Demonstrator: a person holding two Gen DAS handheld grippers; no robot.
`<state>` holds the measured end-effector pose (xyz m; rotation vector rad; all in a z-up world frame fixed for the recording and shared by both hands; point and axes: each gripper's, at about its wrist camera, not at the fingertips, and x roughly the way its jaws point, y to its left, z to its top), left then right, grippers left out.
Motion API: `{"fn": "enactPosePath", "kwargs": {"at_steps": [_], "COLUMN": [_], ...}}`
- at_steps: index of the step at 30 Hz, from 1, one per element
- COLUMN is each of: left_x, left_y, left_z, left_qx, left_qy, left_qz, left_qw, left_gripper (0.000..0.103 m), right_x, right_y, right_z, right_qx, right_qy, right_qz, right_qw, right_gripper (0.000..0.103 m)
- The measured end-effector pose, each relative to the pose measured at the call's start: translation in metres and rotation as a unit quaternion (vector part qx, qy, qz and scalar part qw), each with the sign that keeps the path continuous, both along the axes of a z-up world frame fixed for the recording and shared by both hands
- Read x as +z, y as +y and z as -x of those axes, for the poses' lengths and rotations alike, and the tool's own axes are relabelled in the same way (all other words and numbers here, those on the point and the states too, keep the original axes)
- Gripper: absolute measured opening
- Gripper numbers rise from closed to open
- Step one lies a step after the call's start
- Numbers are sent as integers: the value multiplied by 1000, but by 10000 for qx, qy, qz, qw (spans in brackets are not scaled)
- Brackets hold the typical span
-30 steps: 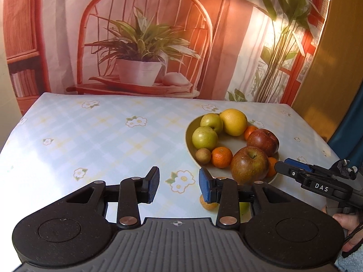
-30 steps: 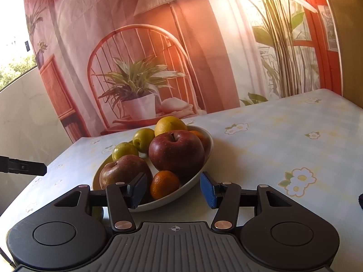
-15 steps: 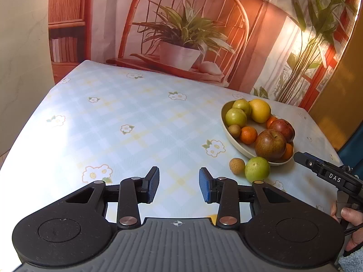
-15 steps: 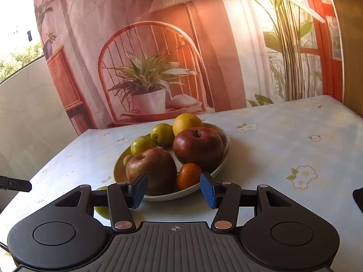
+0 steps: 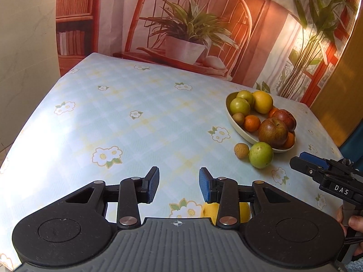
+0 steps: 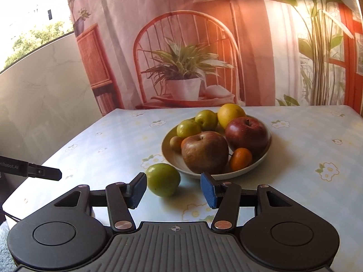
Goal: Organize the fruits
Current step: 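Close the left gripper around the large yellow grapefruit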
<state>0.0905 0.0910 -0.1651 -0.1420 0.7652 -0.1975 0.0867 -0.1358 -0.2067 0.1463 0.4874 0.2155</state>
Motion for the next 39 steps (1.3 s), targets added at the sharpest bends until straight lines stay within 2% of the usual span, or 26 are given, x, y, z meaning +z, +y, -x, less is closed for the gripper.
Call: {"fn": "enactPosePath", "kwargs": {"at_steps": [11, 18, 31, 39], "left_x": [-17, -19, -15, -16], "left_y": [0, -6, -27, -38], "left_z": [5, 9, -5, -10], "left_qx": [-390, -542, -799, -1006], "left_qy": [240, 148, 36, 74], "left_qz": [144, 272, 67, 298], "left_qw": [9988, 9980, 9968, 9944], "left_gripper": [41, 41, 41, 41], "right_x": [0, 0, -8, -19], "right_y": [42, 54, 70, 80], "right_z": [9, 14, 15, 11], "right_qx": [681, 952, 1539, 1795], "right_qy": [198, 250, 441, 636], "right_qz": [344, 400, 484, 543], "right_qw": [9969, 9943, 9859, 9802], "right_gripper": [50, 50, 50, 50]}}
